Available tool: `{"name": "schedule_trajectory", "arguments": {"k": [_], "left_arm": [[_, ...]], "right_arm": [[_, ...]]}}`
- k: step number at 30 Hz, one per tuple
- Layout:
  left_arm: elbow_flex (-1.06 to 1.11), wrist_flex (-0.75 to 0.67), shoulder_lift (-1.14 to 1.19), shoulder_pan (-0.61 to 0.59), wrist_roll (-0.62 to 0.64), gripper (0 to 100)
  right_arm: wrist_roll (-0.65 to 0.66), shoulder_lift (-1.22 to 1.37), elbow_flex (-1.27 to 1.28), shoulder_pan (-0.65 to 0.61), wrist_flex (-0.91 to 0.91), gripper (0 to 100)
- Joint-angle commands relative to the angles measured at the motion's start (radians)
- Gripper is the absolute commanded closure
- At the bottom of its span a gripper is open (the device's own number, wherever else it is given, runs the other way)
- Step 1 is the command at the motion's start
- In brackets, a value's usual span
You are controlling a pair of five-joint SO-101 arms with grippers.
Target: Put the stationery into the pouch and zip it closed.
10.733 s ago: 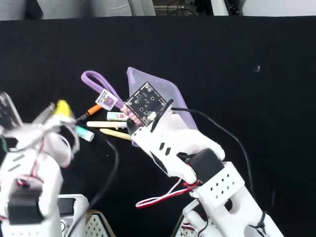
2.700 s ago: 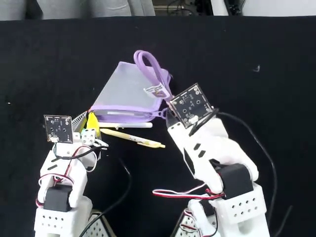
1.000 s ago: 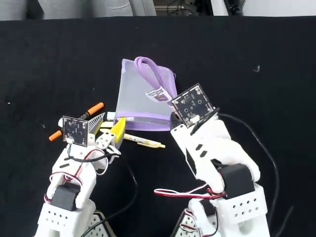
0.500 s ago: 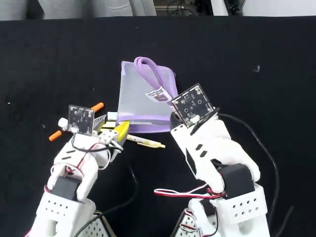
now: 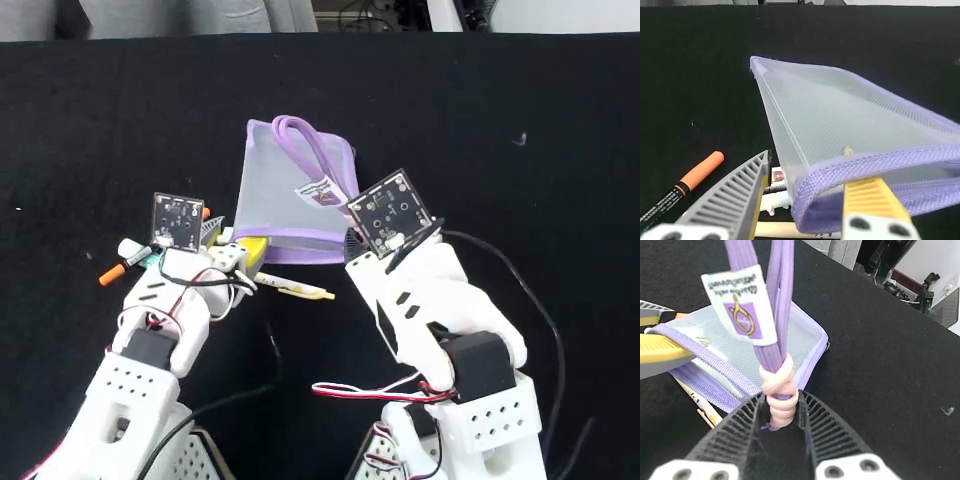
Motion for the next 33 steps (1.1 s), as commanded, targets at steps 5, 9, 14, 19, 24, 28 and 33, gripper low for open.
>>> {"name": "schedule_trajectory", "arguments": {"k": [5,9,14,19,24,28,33], "left_arm": [[-0.111,-0.104,0.163,-0.004,-0.023,91],[-0.120,-0.103,0.161,-0.004,-0.025,96],[-0.127,-0.101,0.161,-0.004,-0.023,97],[-0.251,0.058,0.161,-0.004,-0.015,97],[-0.460,0.296,0.161,-0.004,0.035,97],[-0.610,0.460,0.166,-0.004,0.054,97],[-0.773,0.572,0.172,-0.047,0.055,97]], "right_arm": [[0.006,-0.030,-0.077,0.011,0.003,98.7],[0.006,-0.030,-0.079,0.011,0.000,98.6],[-0.002,-0.030,-0.081,0.011,-0.005,96.6],[-0.003,-0.030,-0.081,0.011,-0.002,84.0],[-0.003,-0.031,-0.076,-0.003,-0.005,77.4],[0.002,-0.031,-0.074,-0.043,0.002,77.2],[0.005,-0.031,-0.076,-0.044,0.002,77.2]]}}
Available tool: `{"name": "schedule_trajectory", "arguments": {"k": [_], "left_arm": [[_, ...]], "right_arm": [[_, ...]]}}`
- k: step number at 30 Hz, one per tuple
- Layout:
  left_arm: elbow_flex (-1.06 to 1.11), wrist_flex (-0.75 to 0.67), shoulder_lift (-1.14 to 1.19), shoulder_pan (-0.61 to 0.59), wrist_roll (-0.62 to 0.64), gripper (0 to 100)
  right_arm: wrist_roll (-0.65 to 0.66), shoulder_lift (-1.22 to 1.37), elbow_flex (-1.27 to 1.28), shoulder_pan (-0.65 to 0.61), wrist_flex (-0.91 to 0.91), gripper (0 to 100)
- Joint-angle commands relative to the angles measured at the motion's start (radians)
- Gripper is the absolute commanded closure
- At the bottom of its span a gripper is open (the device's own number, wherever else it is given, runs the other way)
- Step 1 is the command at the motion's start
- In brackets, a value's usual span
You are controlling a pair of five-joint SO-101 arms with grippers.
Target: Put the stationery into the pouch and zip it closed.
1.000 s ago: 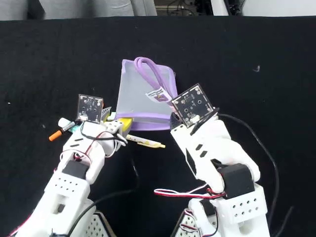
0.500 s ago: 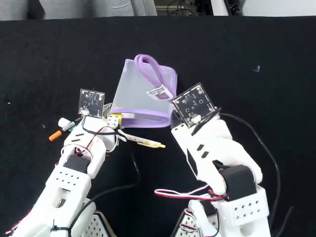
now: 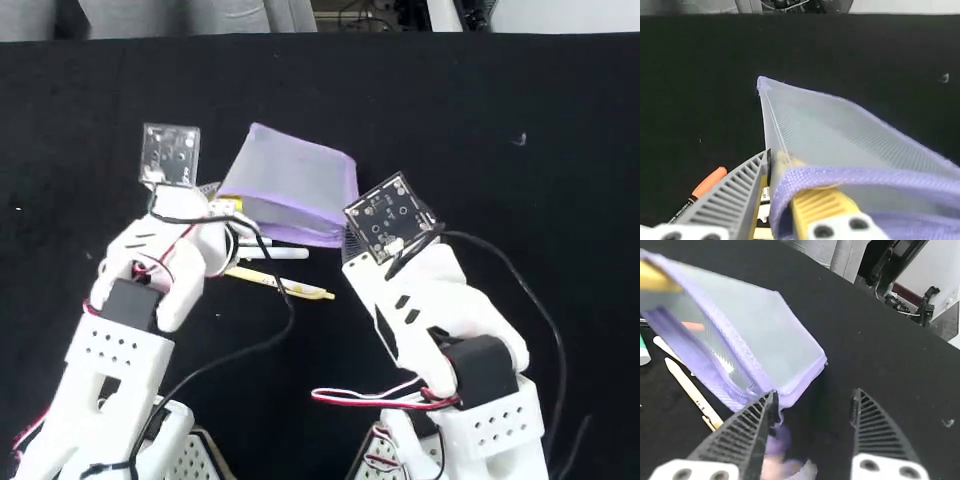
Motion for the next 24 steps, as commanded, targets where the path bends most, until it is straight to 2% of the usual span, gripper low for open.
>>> {"name": "schedule_trajectory", "arguments": {"k": [1,9,15,18,24], "left_arm": [[-0.211,0.081,0.003,-0.061,0.018,97],[-0.460,0.247,0.003,-0.174,0.012,97],[-0.641,0.459,0.003,-0.211,0.009,97],[-0.717,0.557,0.003,-0.251,-0.040,97],[-0.756,0.687,0.003,-0.420,-0.060,97]], "right_arm": [[0.006,-0.022,-0.053,-0.014,0.002,77.2],[0.006,-0.022,-0.053,-0.012,0.002,77.2],[0.005,-0.022,-0.053,-0.012,0.002,77.2],[0.000,-0.022,-0.051,-0.012,0.002,77.2],[0.005,-0.019,-0.050,-0.012,0.017,77.2]]}}
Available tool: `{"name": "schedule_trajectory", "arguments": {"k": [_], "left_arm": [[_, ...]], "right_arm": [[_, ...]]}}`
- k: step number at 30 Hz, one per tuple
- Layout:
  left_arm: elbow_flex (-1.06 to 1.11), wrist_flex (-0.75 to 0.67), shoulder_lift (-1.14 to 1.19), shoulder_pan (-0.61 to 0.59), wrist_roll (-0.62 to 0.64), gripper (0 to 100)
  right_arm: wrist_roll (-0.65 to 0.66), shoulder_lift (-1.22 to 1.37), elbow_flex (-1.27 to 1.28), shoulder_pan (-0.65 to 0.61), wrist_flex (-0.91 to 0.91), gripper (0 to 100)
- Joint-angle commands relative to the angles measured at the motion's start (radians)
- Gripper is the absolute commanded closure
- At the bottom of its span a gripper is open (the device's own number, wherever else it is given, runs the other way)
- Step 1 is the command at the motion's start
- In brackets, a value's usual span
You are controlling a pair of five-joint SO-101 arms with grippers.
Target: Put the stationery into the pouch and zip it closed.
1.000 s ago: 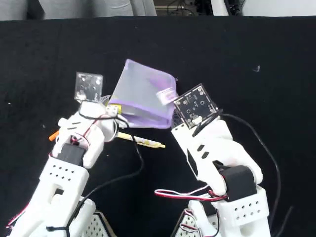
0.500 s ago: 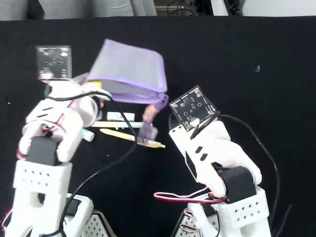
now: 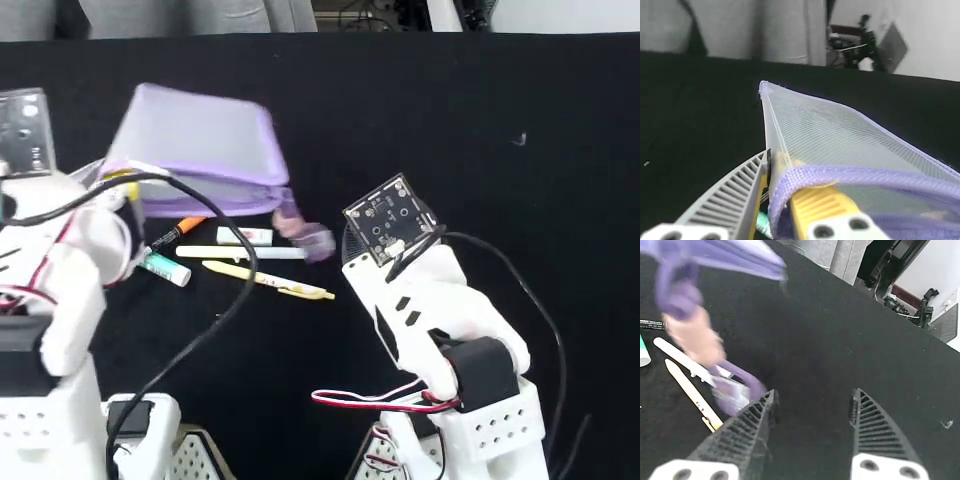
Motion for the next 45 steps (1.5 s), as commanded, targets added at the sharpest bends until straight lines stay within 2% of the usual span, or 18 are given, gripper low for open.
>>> {"name": "schedule_trajectory", "arguments": {"k": [1,7,10,19,23,30,41,45], "left_arm": [[-0.062,0.069,0.002,-0.145,-0.017,97],[-0.021,0.160,-0.005,-0.211,-0.114,97],[0.004,0.224,-0.009,-0.231,-0.118,97],[0.008,0.239,-0.006,-0.510,-0.106,97],[0.012,0.241,-0.008,-0.588,-0.109,97],[0.124,0.210,-0.003,-0.564,-0.126,97],[0.209,0.196,-0.009,-0.572,-0.124,97],[0.216,0.196,-0.009,-0.656,-0.124,97]], "right_arm": [[0.006,-0.010,-0.050,-0.011,0.023,77.2],[0.008,-0.002,-0.048,-0.011,0.031,77.2],[0.009,-0.001,-0.048,-0.011,0.031,77.2],[0.057,0.194,-0.053,-0.018,0.014,77.3],[0.086,0.288,-0.064,-0.068,0.008,77.3],[0.121,0.450,-0.071,-0.141,-0.006,77.3],[0.255,0.746,-0.077,-0.155,-0.141,77.3],[0.298,0.823,-0.077,-0.215,-0.150,77.3]]}}
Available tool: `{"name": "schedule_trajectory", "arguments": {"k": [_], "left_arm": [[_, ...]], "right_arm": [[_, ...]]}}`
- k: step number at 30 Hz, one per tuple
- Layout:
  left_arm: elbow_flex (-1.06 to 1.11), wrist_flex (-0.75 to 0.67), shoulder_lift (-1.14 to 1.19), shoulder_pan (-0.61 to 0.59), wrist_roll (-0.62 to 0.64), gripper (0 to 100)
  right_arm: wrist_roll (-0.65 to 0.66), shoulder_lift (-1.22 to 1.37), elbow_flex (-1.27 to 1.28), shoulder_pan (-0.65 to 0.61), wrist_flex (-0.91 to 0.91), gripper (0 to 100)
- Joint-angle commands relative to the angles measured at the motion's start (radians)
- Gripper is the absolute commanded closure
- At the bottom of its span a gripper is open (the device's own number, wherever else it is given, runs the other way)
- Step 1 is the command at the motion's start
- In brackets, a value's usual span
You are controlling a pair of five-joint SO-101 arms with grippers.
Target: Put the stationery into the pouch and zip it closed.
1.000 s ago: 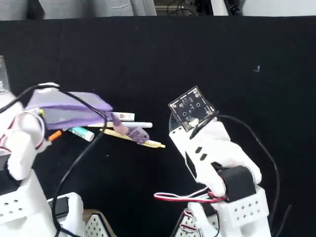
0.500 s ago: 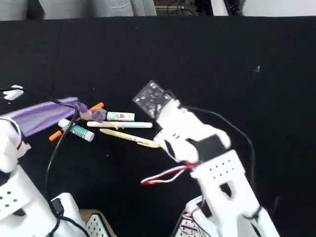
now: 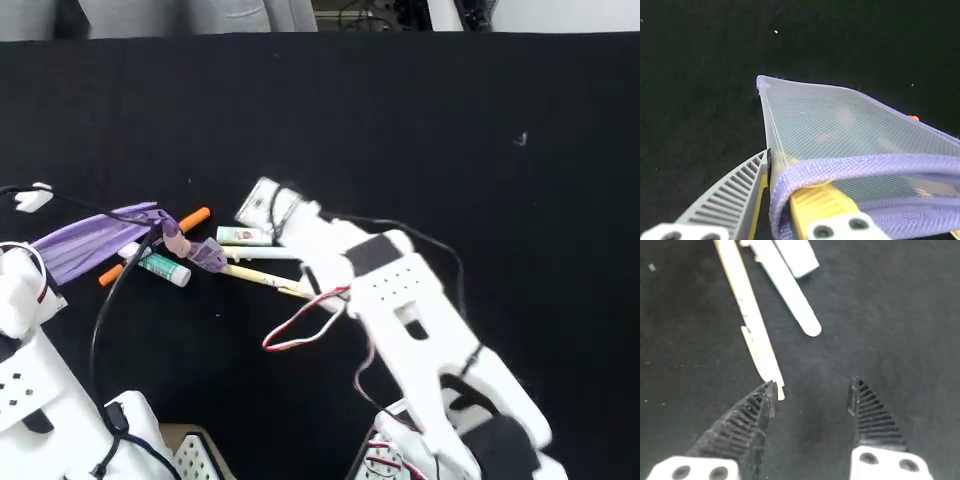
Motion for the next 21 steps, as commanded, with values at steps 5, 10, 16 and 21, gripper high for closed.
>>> {"name": "schedule_trajectory", "arguments": {"k": [5,10,16,21], "left_arm": [[-0.005,-0.023,-0.008,-0.120,0.011,97],[0.033,-0.044,-0.008,-0.119,0.023,97],[0.117,-0.112,-0.008,-0.119,0.023,97],[0.116,-0.112,-0.008,-0.119,0.023,97]], "right_arm": [[0.044,0.134,-0.091,-0.106,-0.026,77.3],[0.044,0.278,-0.165,-0.095,-0.051,77.3],[0.044,0.479,-0.289,-0.094,-0.052,77.3],[0.046,0.564,-0.332,-0.094,-0.051,77.3]]}}
